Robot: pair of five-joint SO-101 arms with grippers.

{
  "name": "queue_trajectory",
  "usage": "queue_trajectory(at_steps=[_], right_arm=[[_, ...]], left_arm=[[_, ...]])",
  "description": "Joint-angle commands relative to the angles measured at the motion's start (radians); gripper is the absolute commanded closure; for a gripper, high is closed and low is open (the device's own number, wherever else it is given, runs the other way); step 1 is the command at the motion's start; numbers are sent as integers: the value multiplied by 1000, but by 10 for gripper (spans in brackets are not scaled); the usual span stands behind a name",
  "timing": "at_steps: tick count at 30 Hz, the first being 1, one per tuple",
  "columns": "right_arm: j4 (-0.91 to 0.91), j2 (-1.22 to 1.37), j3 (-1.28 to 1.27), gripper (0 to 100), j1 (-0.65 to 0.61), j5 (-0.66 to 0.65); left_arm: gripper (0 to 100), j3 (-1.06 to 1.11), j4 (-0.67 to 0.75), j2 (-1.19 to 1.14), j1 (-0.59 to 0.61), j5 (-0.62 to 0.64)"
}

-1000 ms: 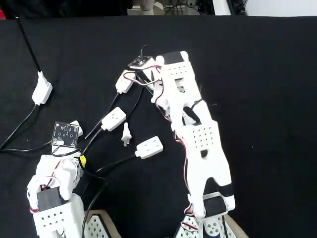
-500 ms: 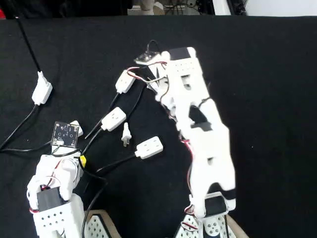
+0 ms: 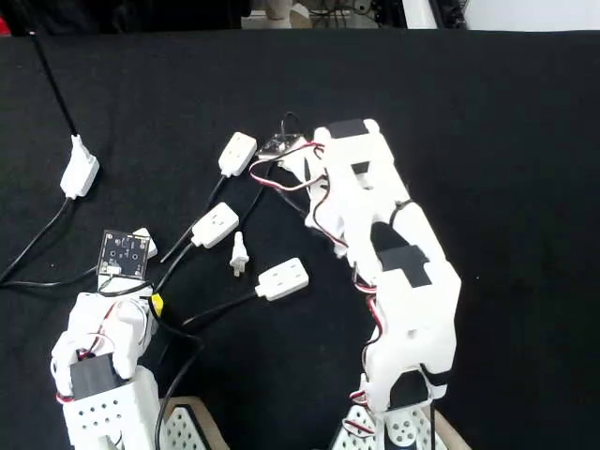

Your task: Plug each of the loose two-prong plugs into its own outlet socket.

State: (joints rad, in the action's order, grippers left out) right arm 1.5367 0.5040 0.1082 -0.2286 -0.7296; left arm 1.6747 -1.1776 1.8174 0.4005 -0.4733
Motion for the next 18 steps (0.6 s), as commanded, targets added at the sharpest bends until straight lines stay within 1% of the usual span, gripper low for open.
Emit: queue_trajectory(at_steps=[1,4,7,13,18], right_arm=[[83,-8,94,737,-6,-6],[173,-8,182,763,-3,-6],[201,-1,208,806,-3,-6],[87,44,107,897,15,-6],[54,108,82,903,31,-6]], left_arm=[[762,-2,3,6,13,-8],[762,-2,3,6,13,-8],[762,-2,3,6,13,-8],[762,-2,3,6,13,-8],[762,-2,3,6,13,-8]])
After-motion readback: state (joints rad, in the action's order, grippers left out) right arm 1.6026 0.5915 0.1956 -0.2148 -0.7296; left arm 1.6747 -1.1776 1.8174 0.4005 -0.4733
